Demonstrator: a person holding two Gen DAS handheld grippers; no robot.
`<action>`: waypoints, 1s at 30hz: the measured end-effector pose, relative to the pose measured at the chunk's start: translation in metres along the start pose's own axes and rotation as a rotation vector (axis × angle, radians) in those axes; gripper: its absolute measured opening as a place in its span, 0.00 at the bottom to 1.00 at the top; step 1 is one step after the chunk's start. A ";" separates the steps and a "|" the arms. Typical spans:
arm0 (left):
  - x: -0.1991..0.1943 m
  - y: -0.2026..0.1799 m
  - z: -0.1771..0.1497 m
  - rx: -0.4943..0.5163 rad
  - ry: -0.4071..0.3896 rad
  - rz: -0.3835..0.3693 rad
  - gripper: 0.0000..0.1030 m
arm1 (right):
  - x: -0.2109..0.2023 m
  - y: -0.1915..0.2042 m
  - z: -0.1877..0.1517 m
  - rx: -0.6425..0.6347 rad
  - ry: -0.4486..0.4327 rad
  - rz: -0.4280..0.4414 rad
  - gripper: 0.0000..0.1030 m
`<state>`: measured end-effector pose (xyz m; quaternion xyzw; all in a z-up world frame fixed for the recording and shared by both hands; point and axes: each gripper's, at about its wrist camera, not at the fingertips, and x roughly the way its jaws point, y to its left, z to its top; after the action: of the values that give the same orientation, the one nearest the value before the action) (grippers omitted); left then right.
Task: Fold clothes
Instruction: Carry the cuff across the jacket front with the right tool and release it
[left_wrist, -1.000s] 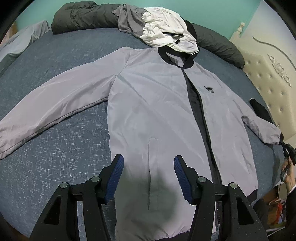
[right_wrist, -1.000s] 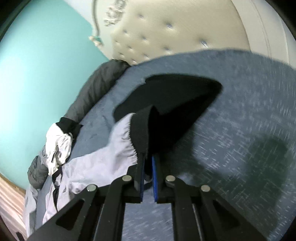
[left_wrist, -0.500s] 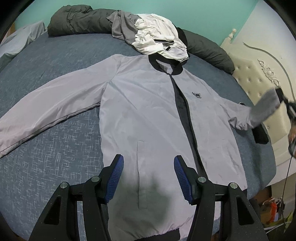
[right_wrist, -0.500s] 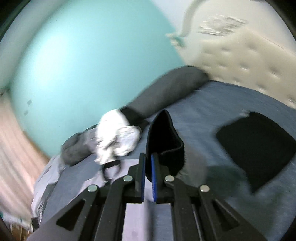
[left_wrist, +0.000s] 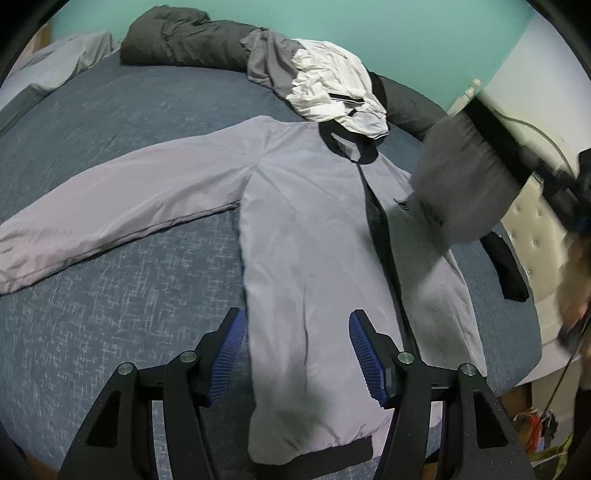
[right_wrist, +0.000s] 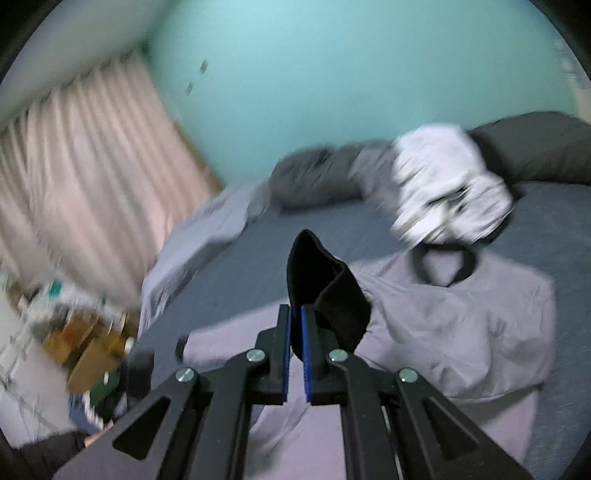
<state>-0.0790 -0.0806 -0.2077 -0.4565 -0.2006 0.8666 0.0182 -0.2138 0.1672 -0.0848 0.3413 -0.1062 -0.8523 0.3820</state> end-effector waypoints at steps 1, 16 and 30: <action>-0.001 0.003 -0.001 -0.001 0.002 0.003 0.61 | 0.018 0.004 -0.009 -0.004 0.037 0.002 0.05; 0.029 -0.014 -0.003 0.034 0.038 -0.042 0.61 | 0.022 -0.048 -0.074 0.002 0.163 -0.113 0.29; 0.114 -0.068 0.023 0.036 0.054 -0.088 0.61 | -0.073 -0.234 -0.109 0.237 0.146 -0.577 0.30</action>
<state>-0.1739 -0.0015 -0.2604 -0.4701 -0.2044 0.8558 0.0701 -0.2424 0.3891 -0.2330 0.4597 -0.0757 -0.8804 0.0889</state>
